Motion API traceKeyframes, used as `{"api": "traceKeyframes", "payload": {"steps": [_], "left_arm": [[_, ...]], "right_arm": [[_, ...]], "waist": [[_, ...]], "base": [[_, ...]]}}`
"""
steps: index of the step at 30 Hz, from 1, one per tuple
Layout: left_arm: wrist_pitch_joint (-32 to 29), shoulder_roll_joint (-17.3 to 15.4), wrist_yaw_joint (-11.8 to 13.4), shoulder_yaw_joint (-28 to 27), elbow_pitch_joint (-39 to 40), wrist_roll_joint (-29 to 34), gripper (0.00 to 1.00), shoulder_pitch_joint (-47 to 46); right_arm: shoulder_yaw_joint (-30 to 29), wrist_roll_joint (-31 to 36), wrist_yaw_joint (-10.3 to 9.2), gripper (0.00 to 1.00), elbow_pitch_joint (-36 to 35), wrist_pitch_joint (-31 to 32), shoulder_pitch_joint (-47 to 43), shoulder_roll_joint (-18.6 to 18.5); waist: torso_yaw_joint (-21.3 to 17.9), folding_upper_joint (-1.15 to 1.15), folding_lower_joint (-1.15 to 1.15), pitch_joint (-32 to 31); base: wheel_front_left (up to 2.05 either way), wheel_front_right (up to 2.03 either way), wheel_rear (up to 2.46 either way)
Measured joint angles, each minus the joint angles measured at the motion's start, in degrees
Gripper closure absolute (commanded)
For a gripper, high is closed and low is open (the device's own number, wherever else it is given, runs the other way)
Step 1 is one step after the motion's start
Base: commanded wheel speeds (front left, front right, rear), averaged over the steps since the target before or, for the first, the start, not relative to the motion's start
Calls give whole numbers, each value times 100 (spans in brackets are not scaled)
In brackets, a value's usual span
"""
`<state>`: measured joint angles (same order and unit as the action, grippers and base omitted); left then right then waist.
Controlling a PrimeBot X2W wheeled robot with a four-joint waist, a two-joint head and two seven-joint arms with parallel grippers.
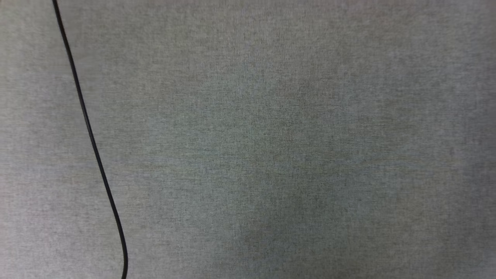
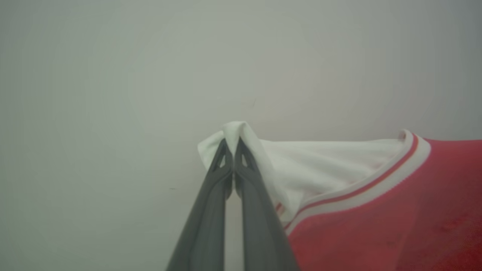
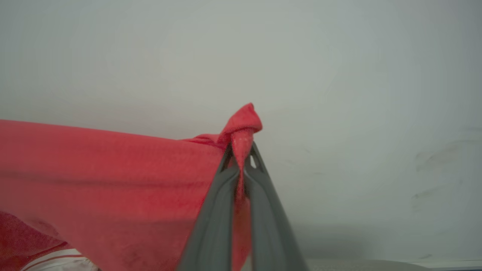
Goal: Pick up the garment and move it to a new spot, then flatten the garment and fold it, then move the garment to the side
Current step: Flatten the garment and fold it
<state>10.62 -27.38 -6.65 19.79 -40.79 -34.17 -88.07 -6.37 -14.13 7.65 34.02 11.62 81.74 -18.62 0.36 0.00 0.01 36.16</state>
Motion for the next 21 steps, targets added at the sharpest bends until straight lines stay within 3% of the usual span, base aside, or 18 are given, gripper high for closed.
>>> {"api": "traceKeyframes", "payload": {"steps": [10,21], "left_arm": [[233,96,-90,271,-660,-520,100,1033],[420,27,-94,471,-168,-1101,100,3409]], "right_arm": [[494,-606,-7,100,905,-393,-615,178],[838,-1113,-4,100,644,-543,-2941,116]], "waist": [[4,0,0,45],[79,0,-1,-791]], "base": [[0,0,0],[0,0,0]]}}
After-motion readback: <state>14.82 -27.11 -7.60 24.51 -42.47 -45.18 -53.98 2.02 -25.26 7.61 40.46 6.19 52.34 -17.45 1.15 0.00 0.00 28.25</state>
